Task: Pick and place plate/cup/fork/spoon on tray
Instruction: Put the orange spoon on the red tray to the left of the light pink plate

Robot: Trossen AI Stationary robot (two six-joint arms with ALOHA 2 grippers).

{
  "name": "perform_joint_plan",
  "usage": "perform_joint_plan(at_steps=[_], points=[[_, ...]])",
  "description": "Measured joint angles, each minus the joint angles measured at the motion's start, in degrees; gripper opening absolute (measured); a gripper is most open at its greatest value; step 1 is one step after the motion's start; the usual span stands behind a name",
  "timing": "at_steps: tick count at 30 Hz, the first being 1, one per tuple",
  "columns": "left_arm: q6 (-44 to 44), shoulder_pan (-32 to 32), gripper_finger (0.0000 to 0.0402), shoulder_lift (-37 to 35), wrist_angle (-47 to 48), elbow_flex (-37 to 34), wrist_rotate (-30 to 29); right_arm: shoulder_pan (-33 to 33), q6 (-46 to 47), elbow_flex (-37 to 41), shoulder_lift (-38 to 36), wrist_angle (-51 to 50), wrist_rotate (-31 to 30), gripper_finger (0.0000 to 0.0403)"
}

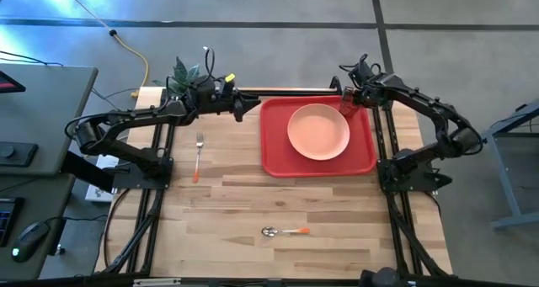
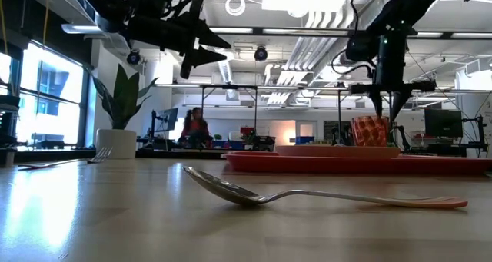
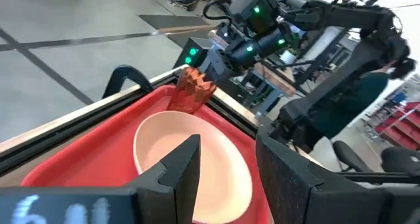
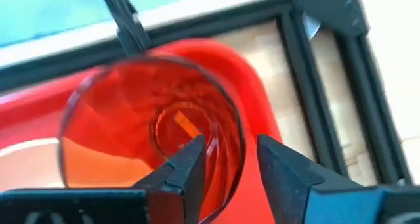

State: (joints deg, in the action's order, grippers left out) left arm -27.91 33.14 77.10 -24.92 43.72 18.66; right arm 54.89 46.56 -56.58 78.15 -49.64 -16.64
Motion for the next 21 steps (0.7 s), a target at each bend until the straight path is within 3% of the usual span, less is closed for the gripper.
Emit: perform_joint_plan(at_steps=[12, 17, 21], points=[[4.0, 3.0, 0.0136, -10.2, 1.4, 0.0, 0.8, -11.3, -2.5, 0.0, -9.7, 0.8, -16.5, 0.013], [-6.8, 4.0, 0.0134, -18.6, 1.4, 0.4, 16.1, -21.1, -10.3, 0.0, -12.0, 3.1, -19.6, 0.0122], [-2.8, 2.1, 0.0127, -26.0, 8.2, 0.5, 18.3, -32.6, -11.5, 0.0, -13.3, 9.7, -20.7, 0.0104]])
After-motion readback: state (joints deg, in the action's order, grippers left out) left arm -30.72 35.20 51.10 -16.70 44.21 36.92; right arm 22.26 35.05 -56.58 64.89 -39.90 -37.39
